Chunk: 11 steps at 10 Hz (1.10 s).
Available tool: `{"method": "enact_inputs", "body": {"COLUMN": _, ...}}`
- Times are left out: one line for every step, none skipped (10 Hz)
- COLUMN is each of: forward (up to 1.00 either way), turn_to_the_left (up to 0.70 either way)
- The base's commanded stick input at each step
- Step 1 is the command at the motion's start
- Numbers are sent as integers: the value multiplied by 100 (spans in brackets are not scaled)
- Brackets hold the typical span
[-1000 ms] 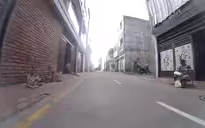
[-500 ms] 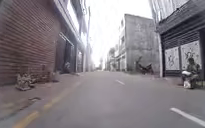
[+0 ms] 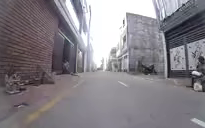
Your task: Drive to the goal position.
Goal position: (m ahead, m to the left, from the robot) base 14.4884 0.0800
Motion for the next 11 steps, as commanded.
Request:
{"method": "enact_inputs", "body": {"forward": 85, "turn_to_the_left": 0}}
{"method": "enact_inputs", "body": {"forward": 85, "turn_to_the_left": 0}}
{"method": "enact_inputs", "body": {"forward": 85, "turn_to_the_left": 0}}
{"method": "enact_inputs", "body": {"forward": 85, "turn_to_the_left": 0}}
{"method": "enact_inputs", "body": {"forward": 85, "turn_to_the_left": 0}}
{"method": "enact_inputs", "body": {"forward": 85, "turn_to_the_left": 0}}
{"method": "enact_inputs", "body": {"forward": 85, "turn_to_the_left": 0}}
{"method": "enact_inputs", "body": {"forward": 85, "turn_to_the_left": 0}}
{"method": "enact_inputs", "body": {"forward": 85, "turn_to_the_left": 0}}
{"method": "enact_inputs", "body": {"forward": 85, "turn_to_the_left": 0}}
{"method": "enact_inputs", "body": {"forward": 85, "turn_to_the_left": 0}}
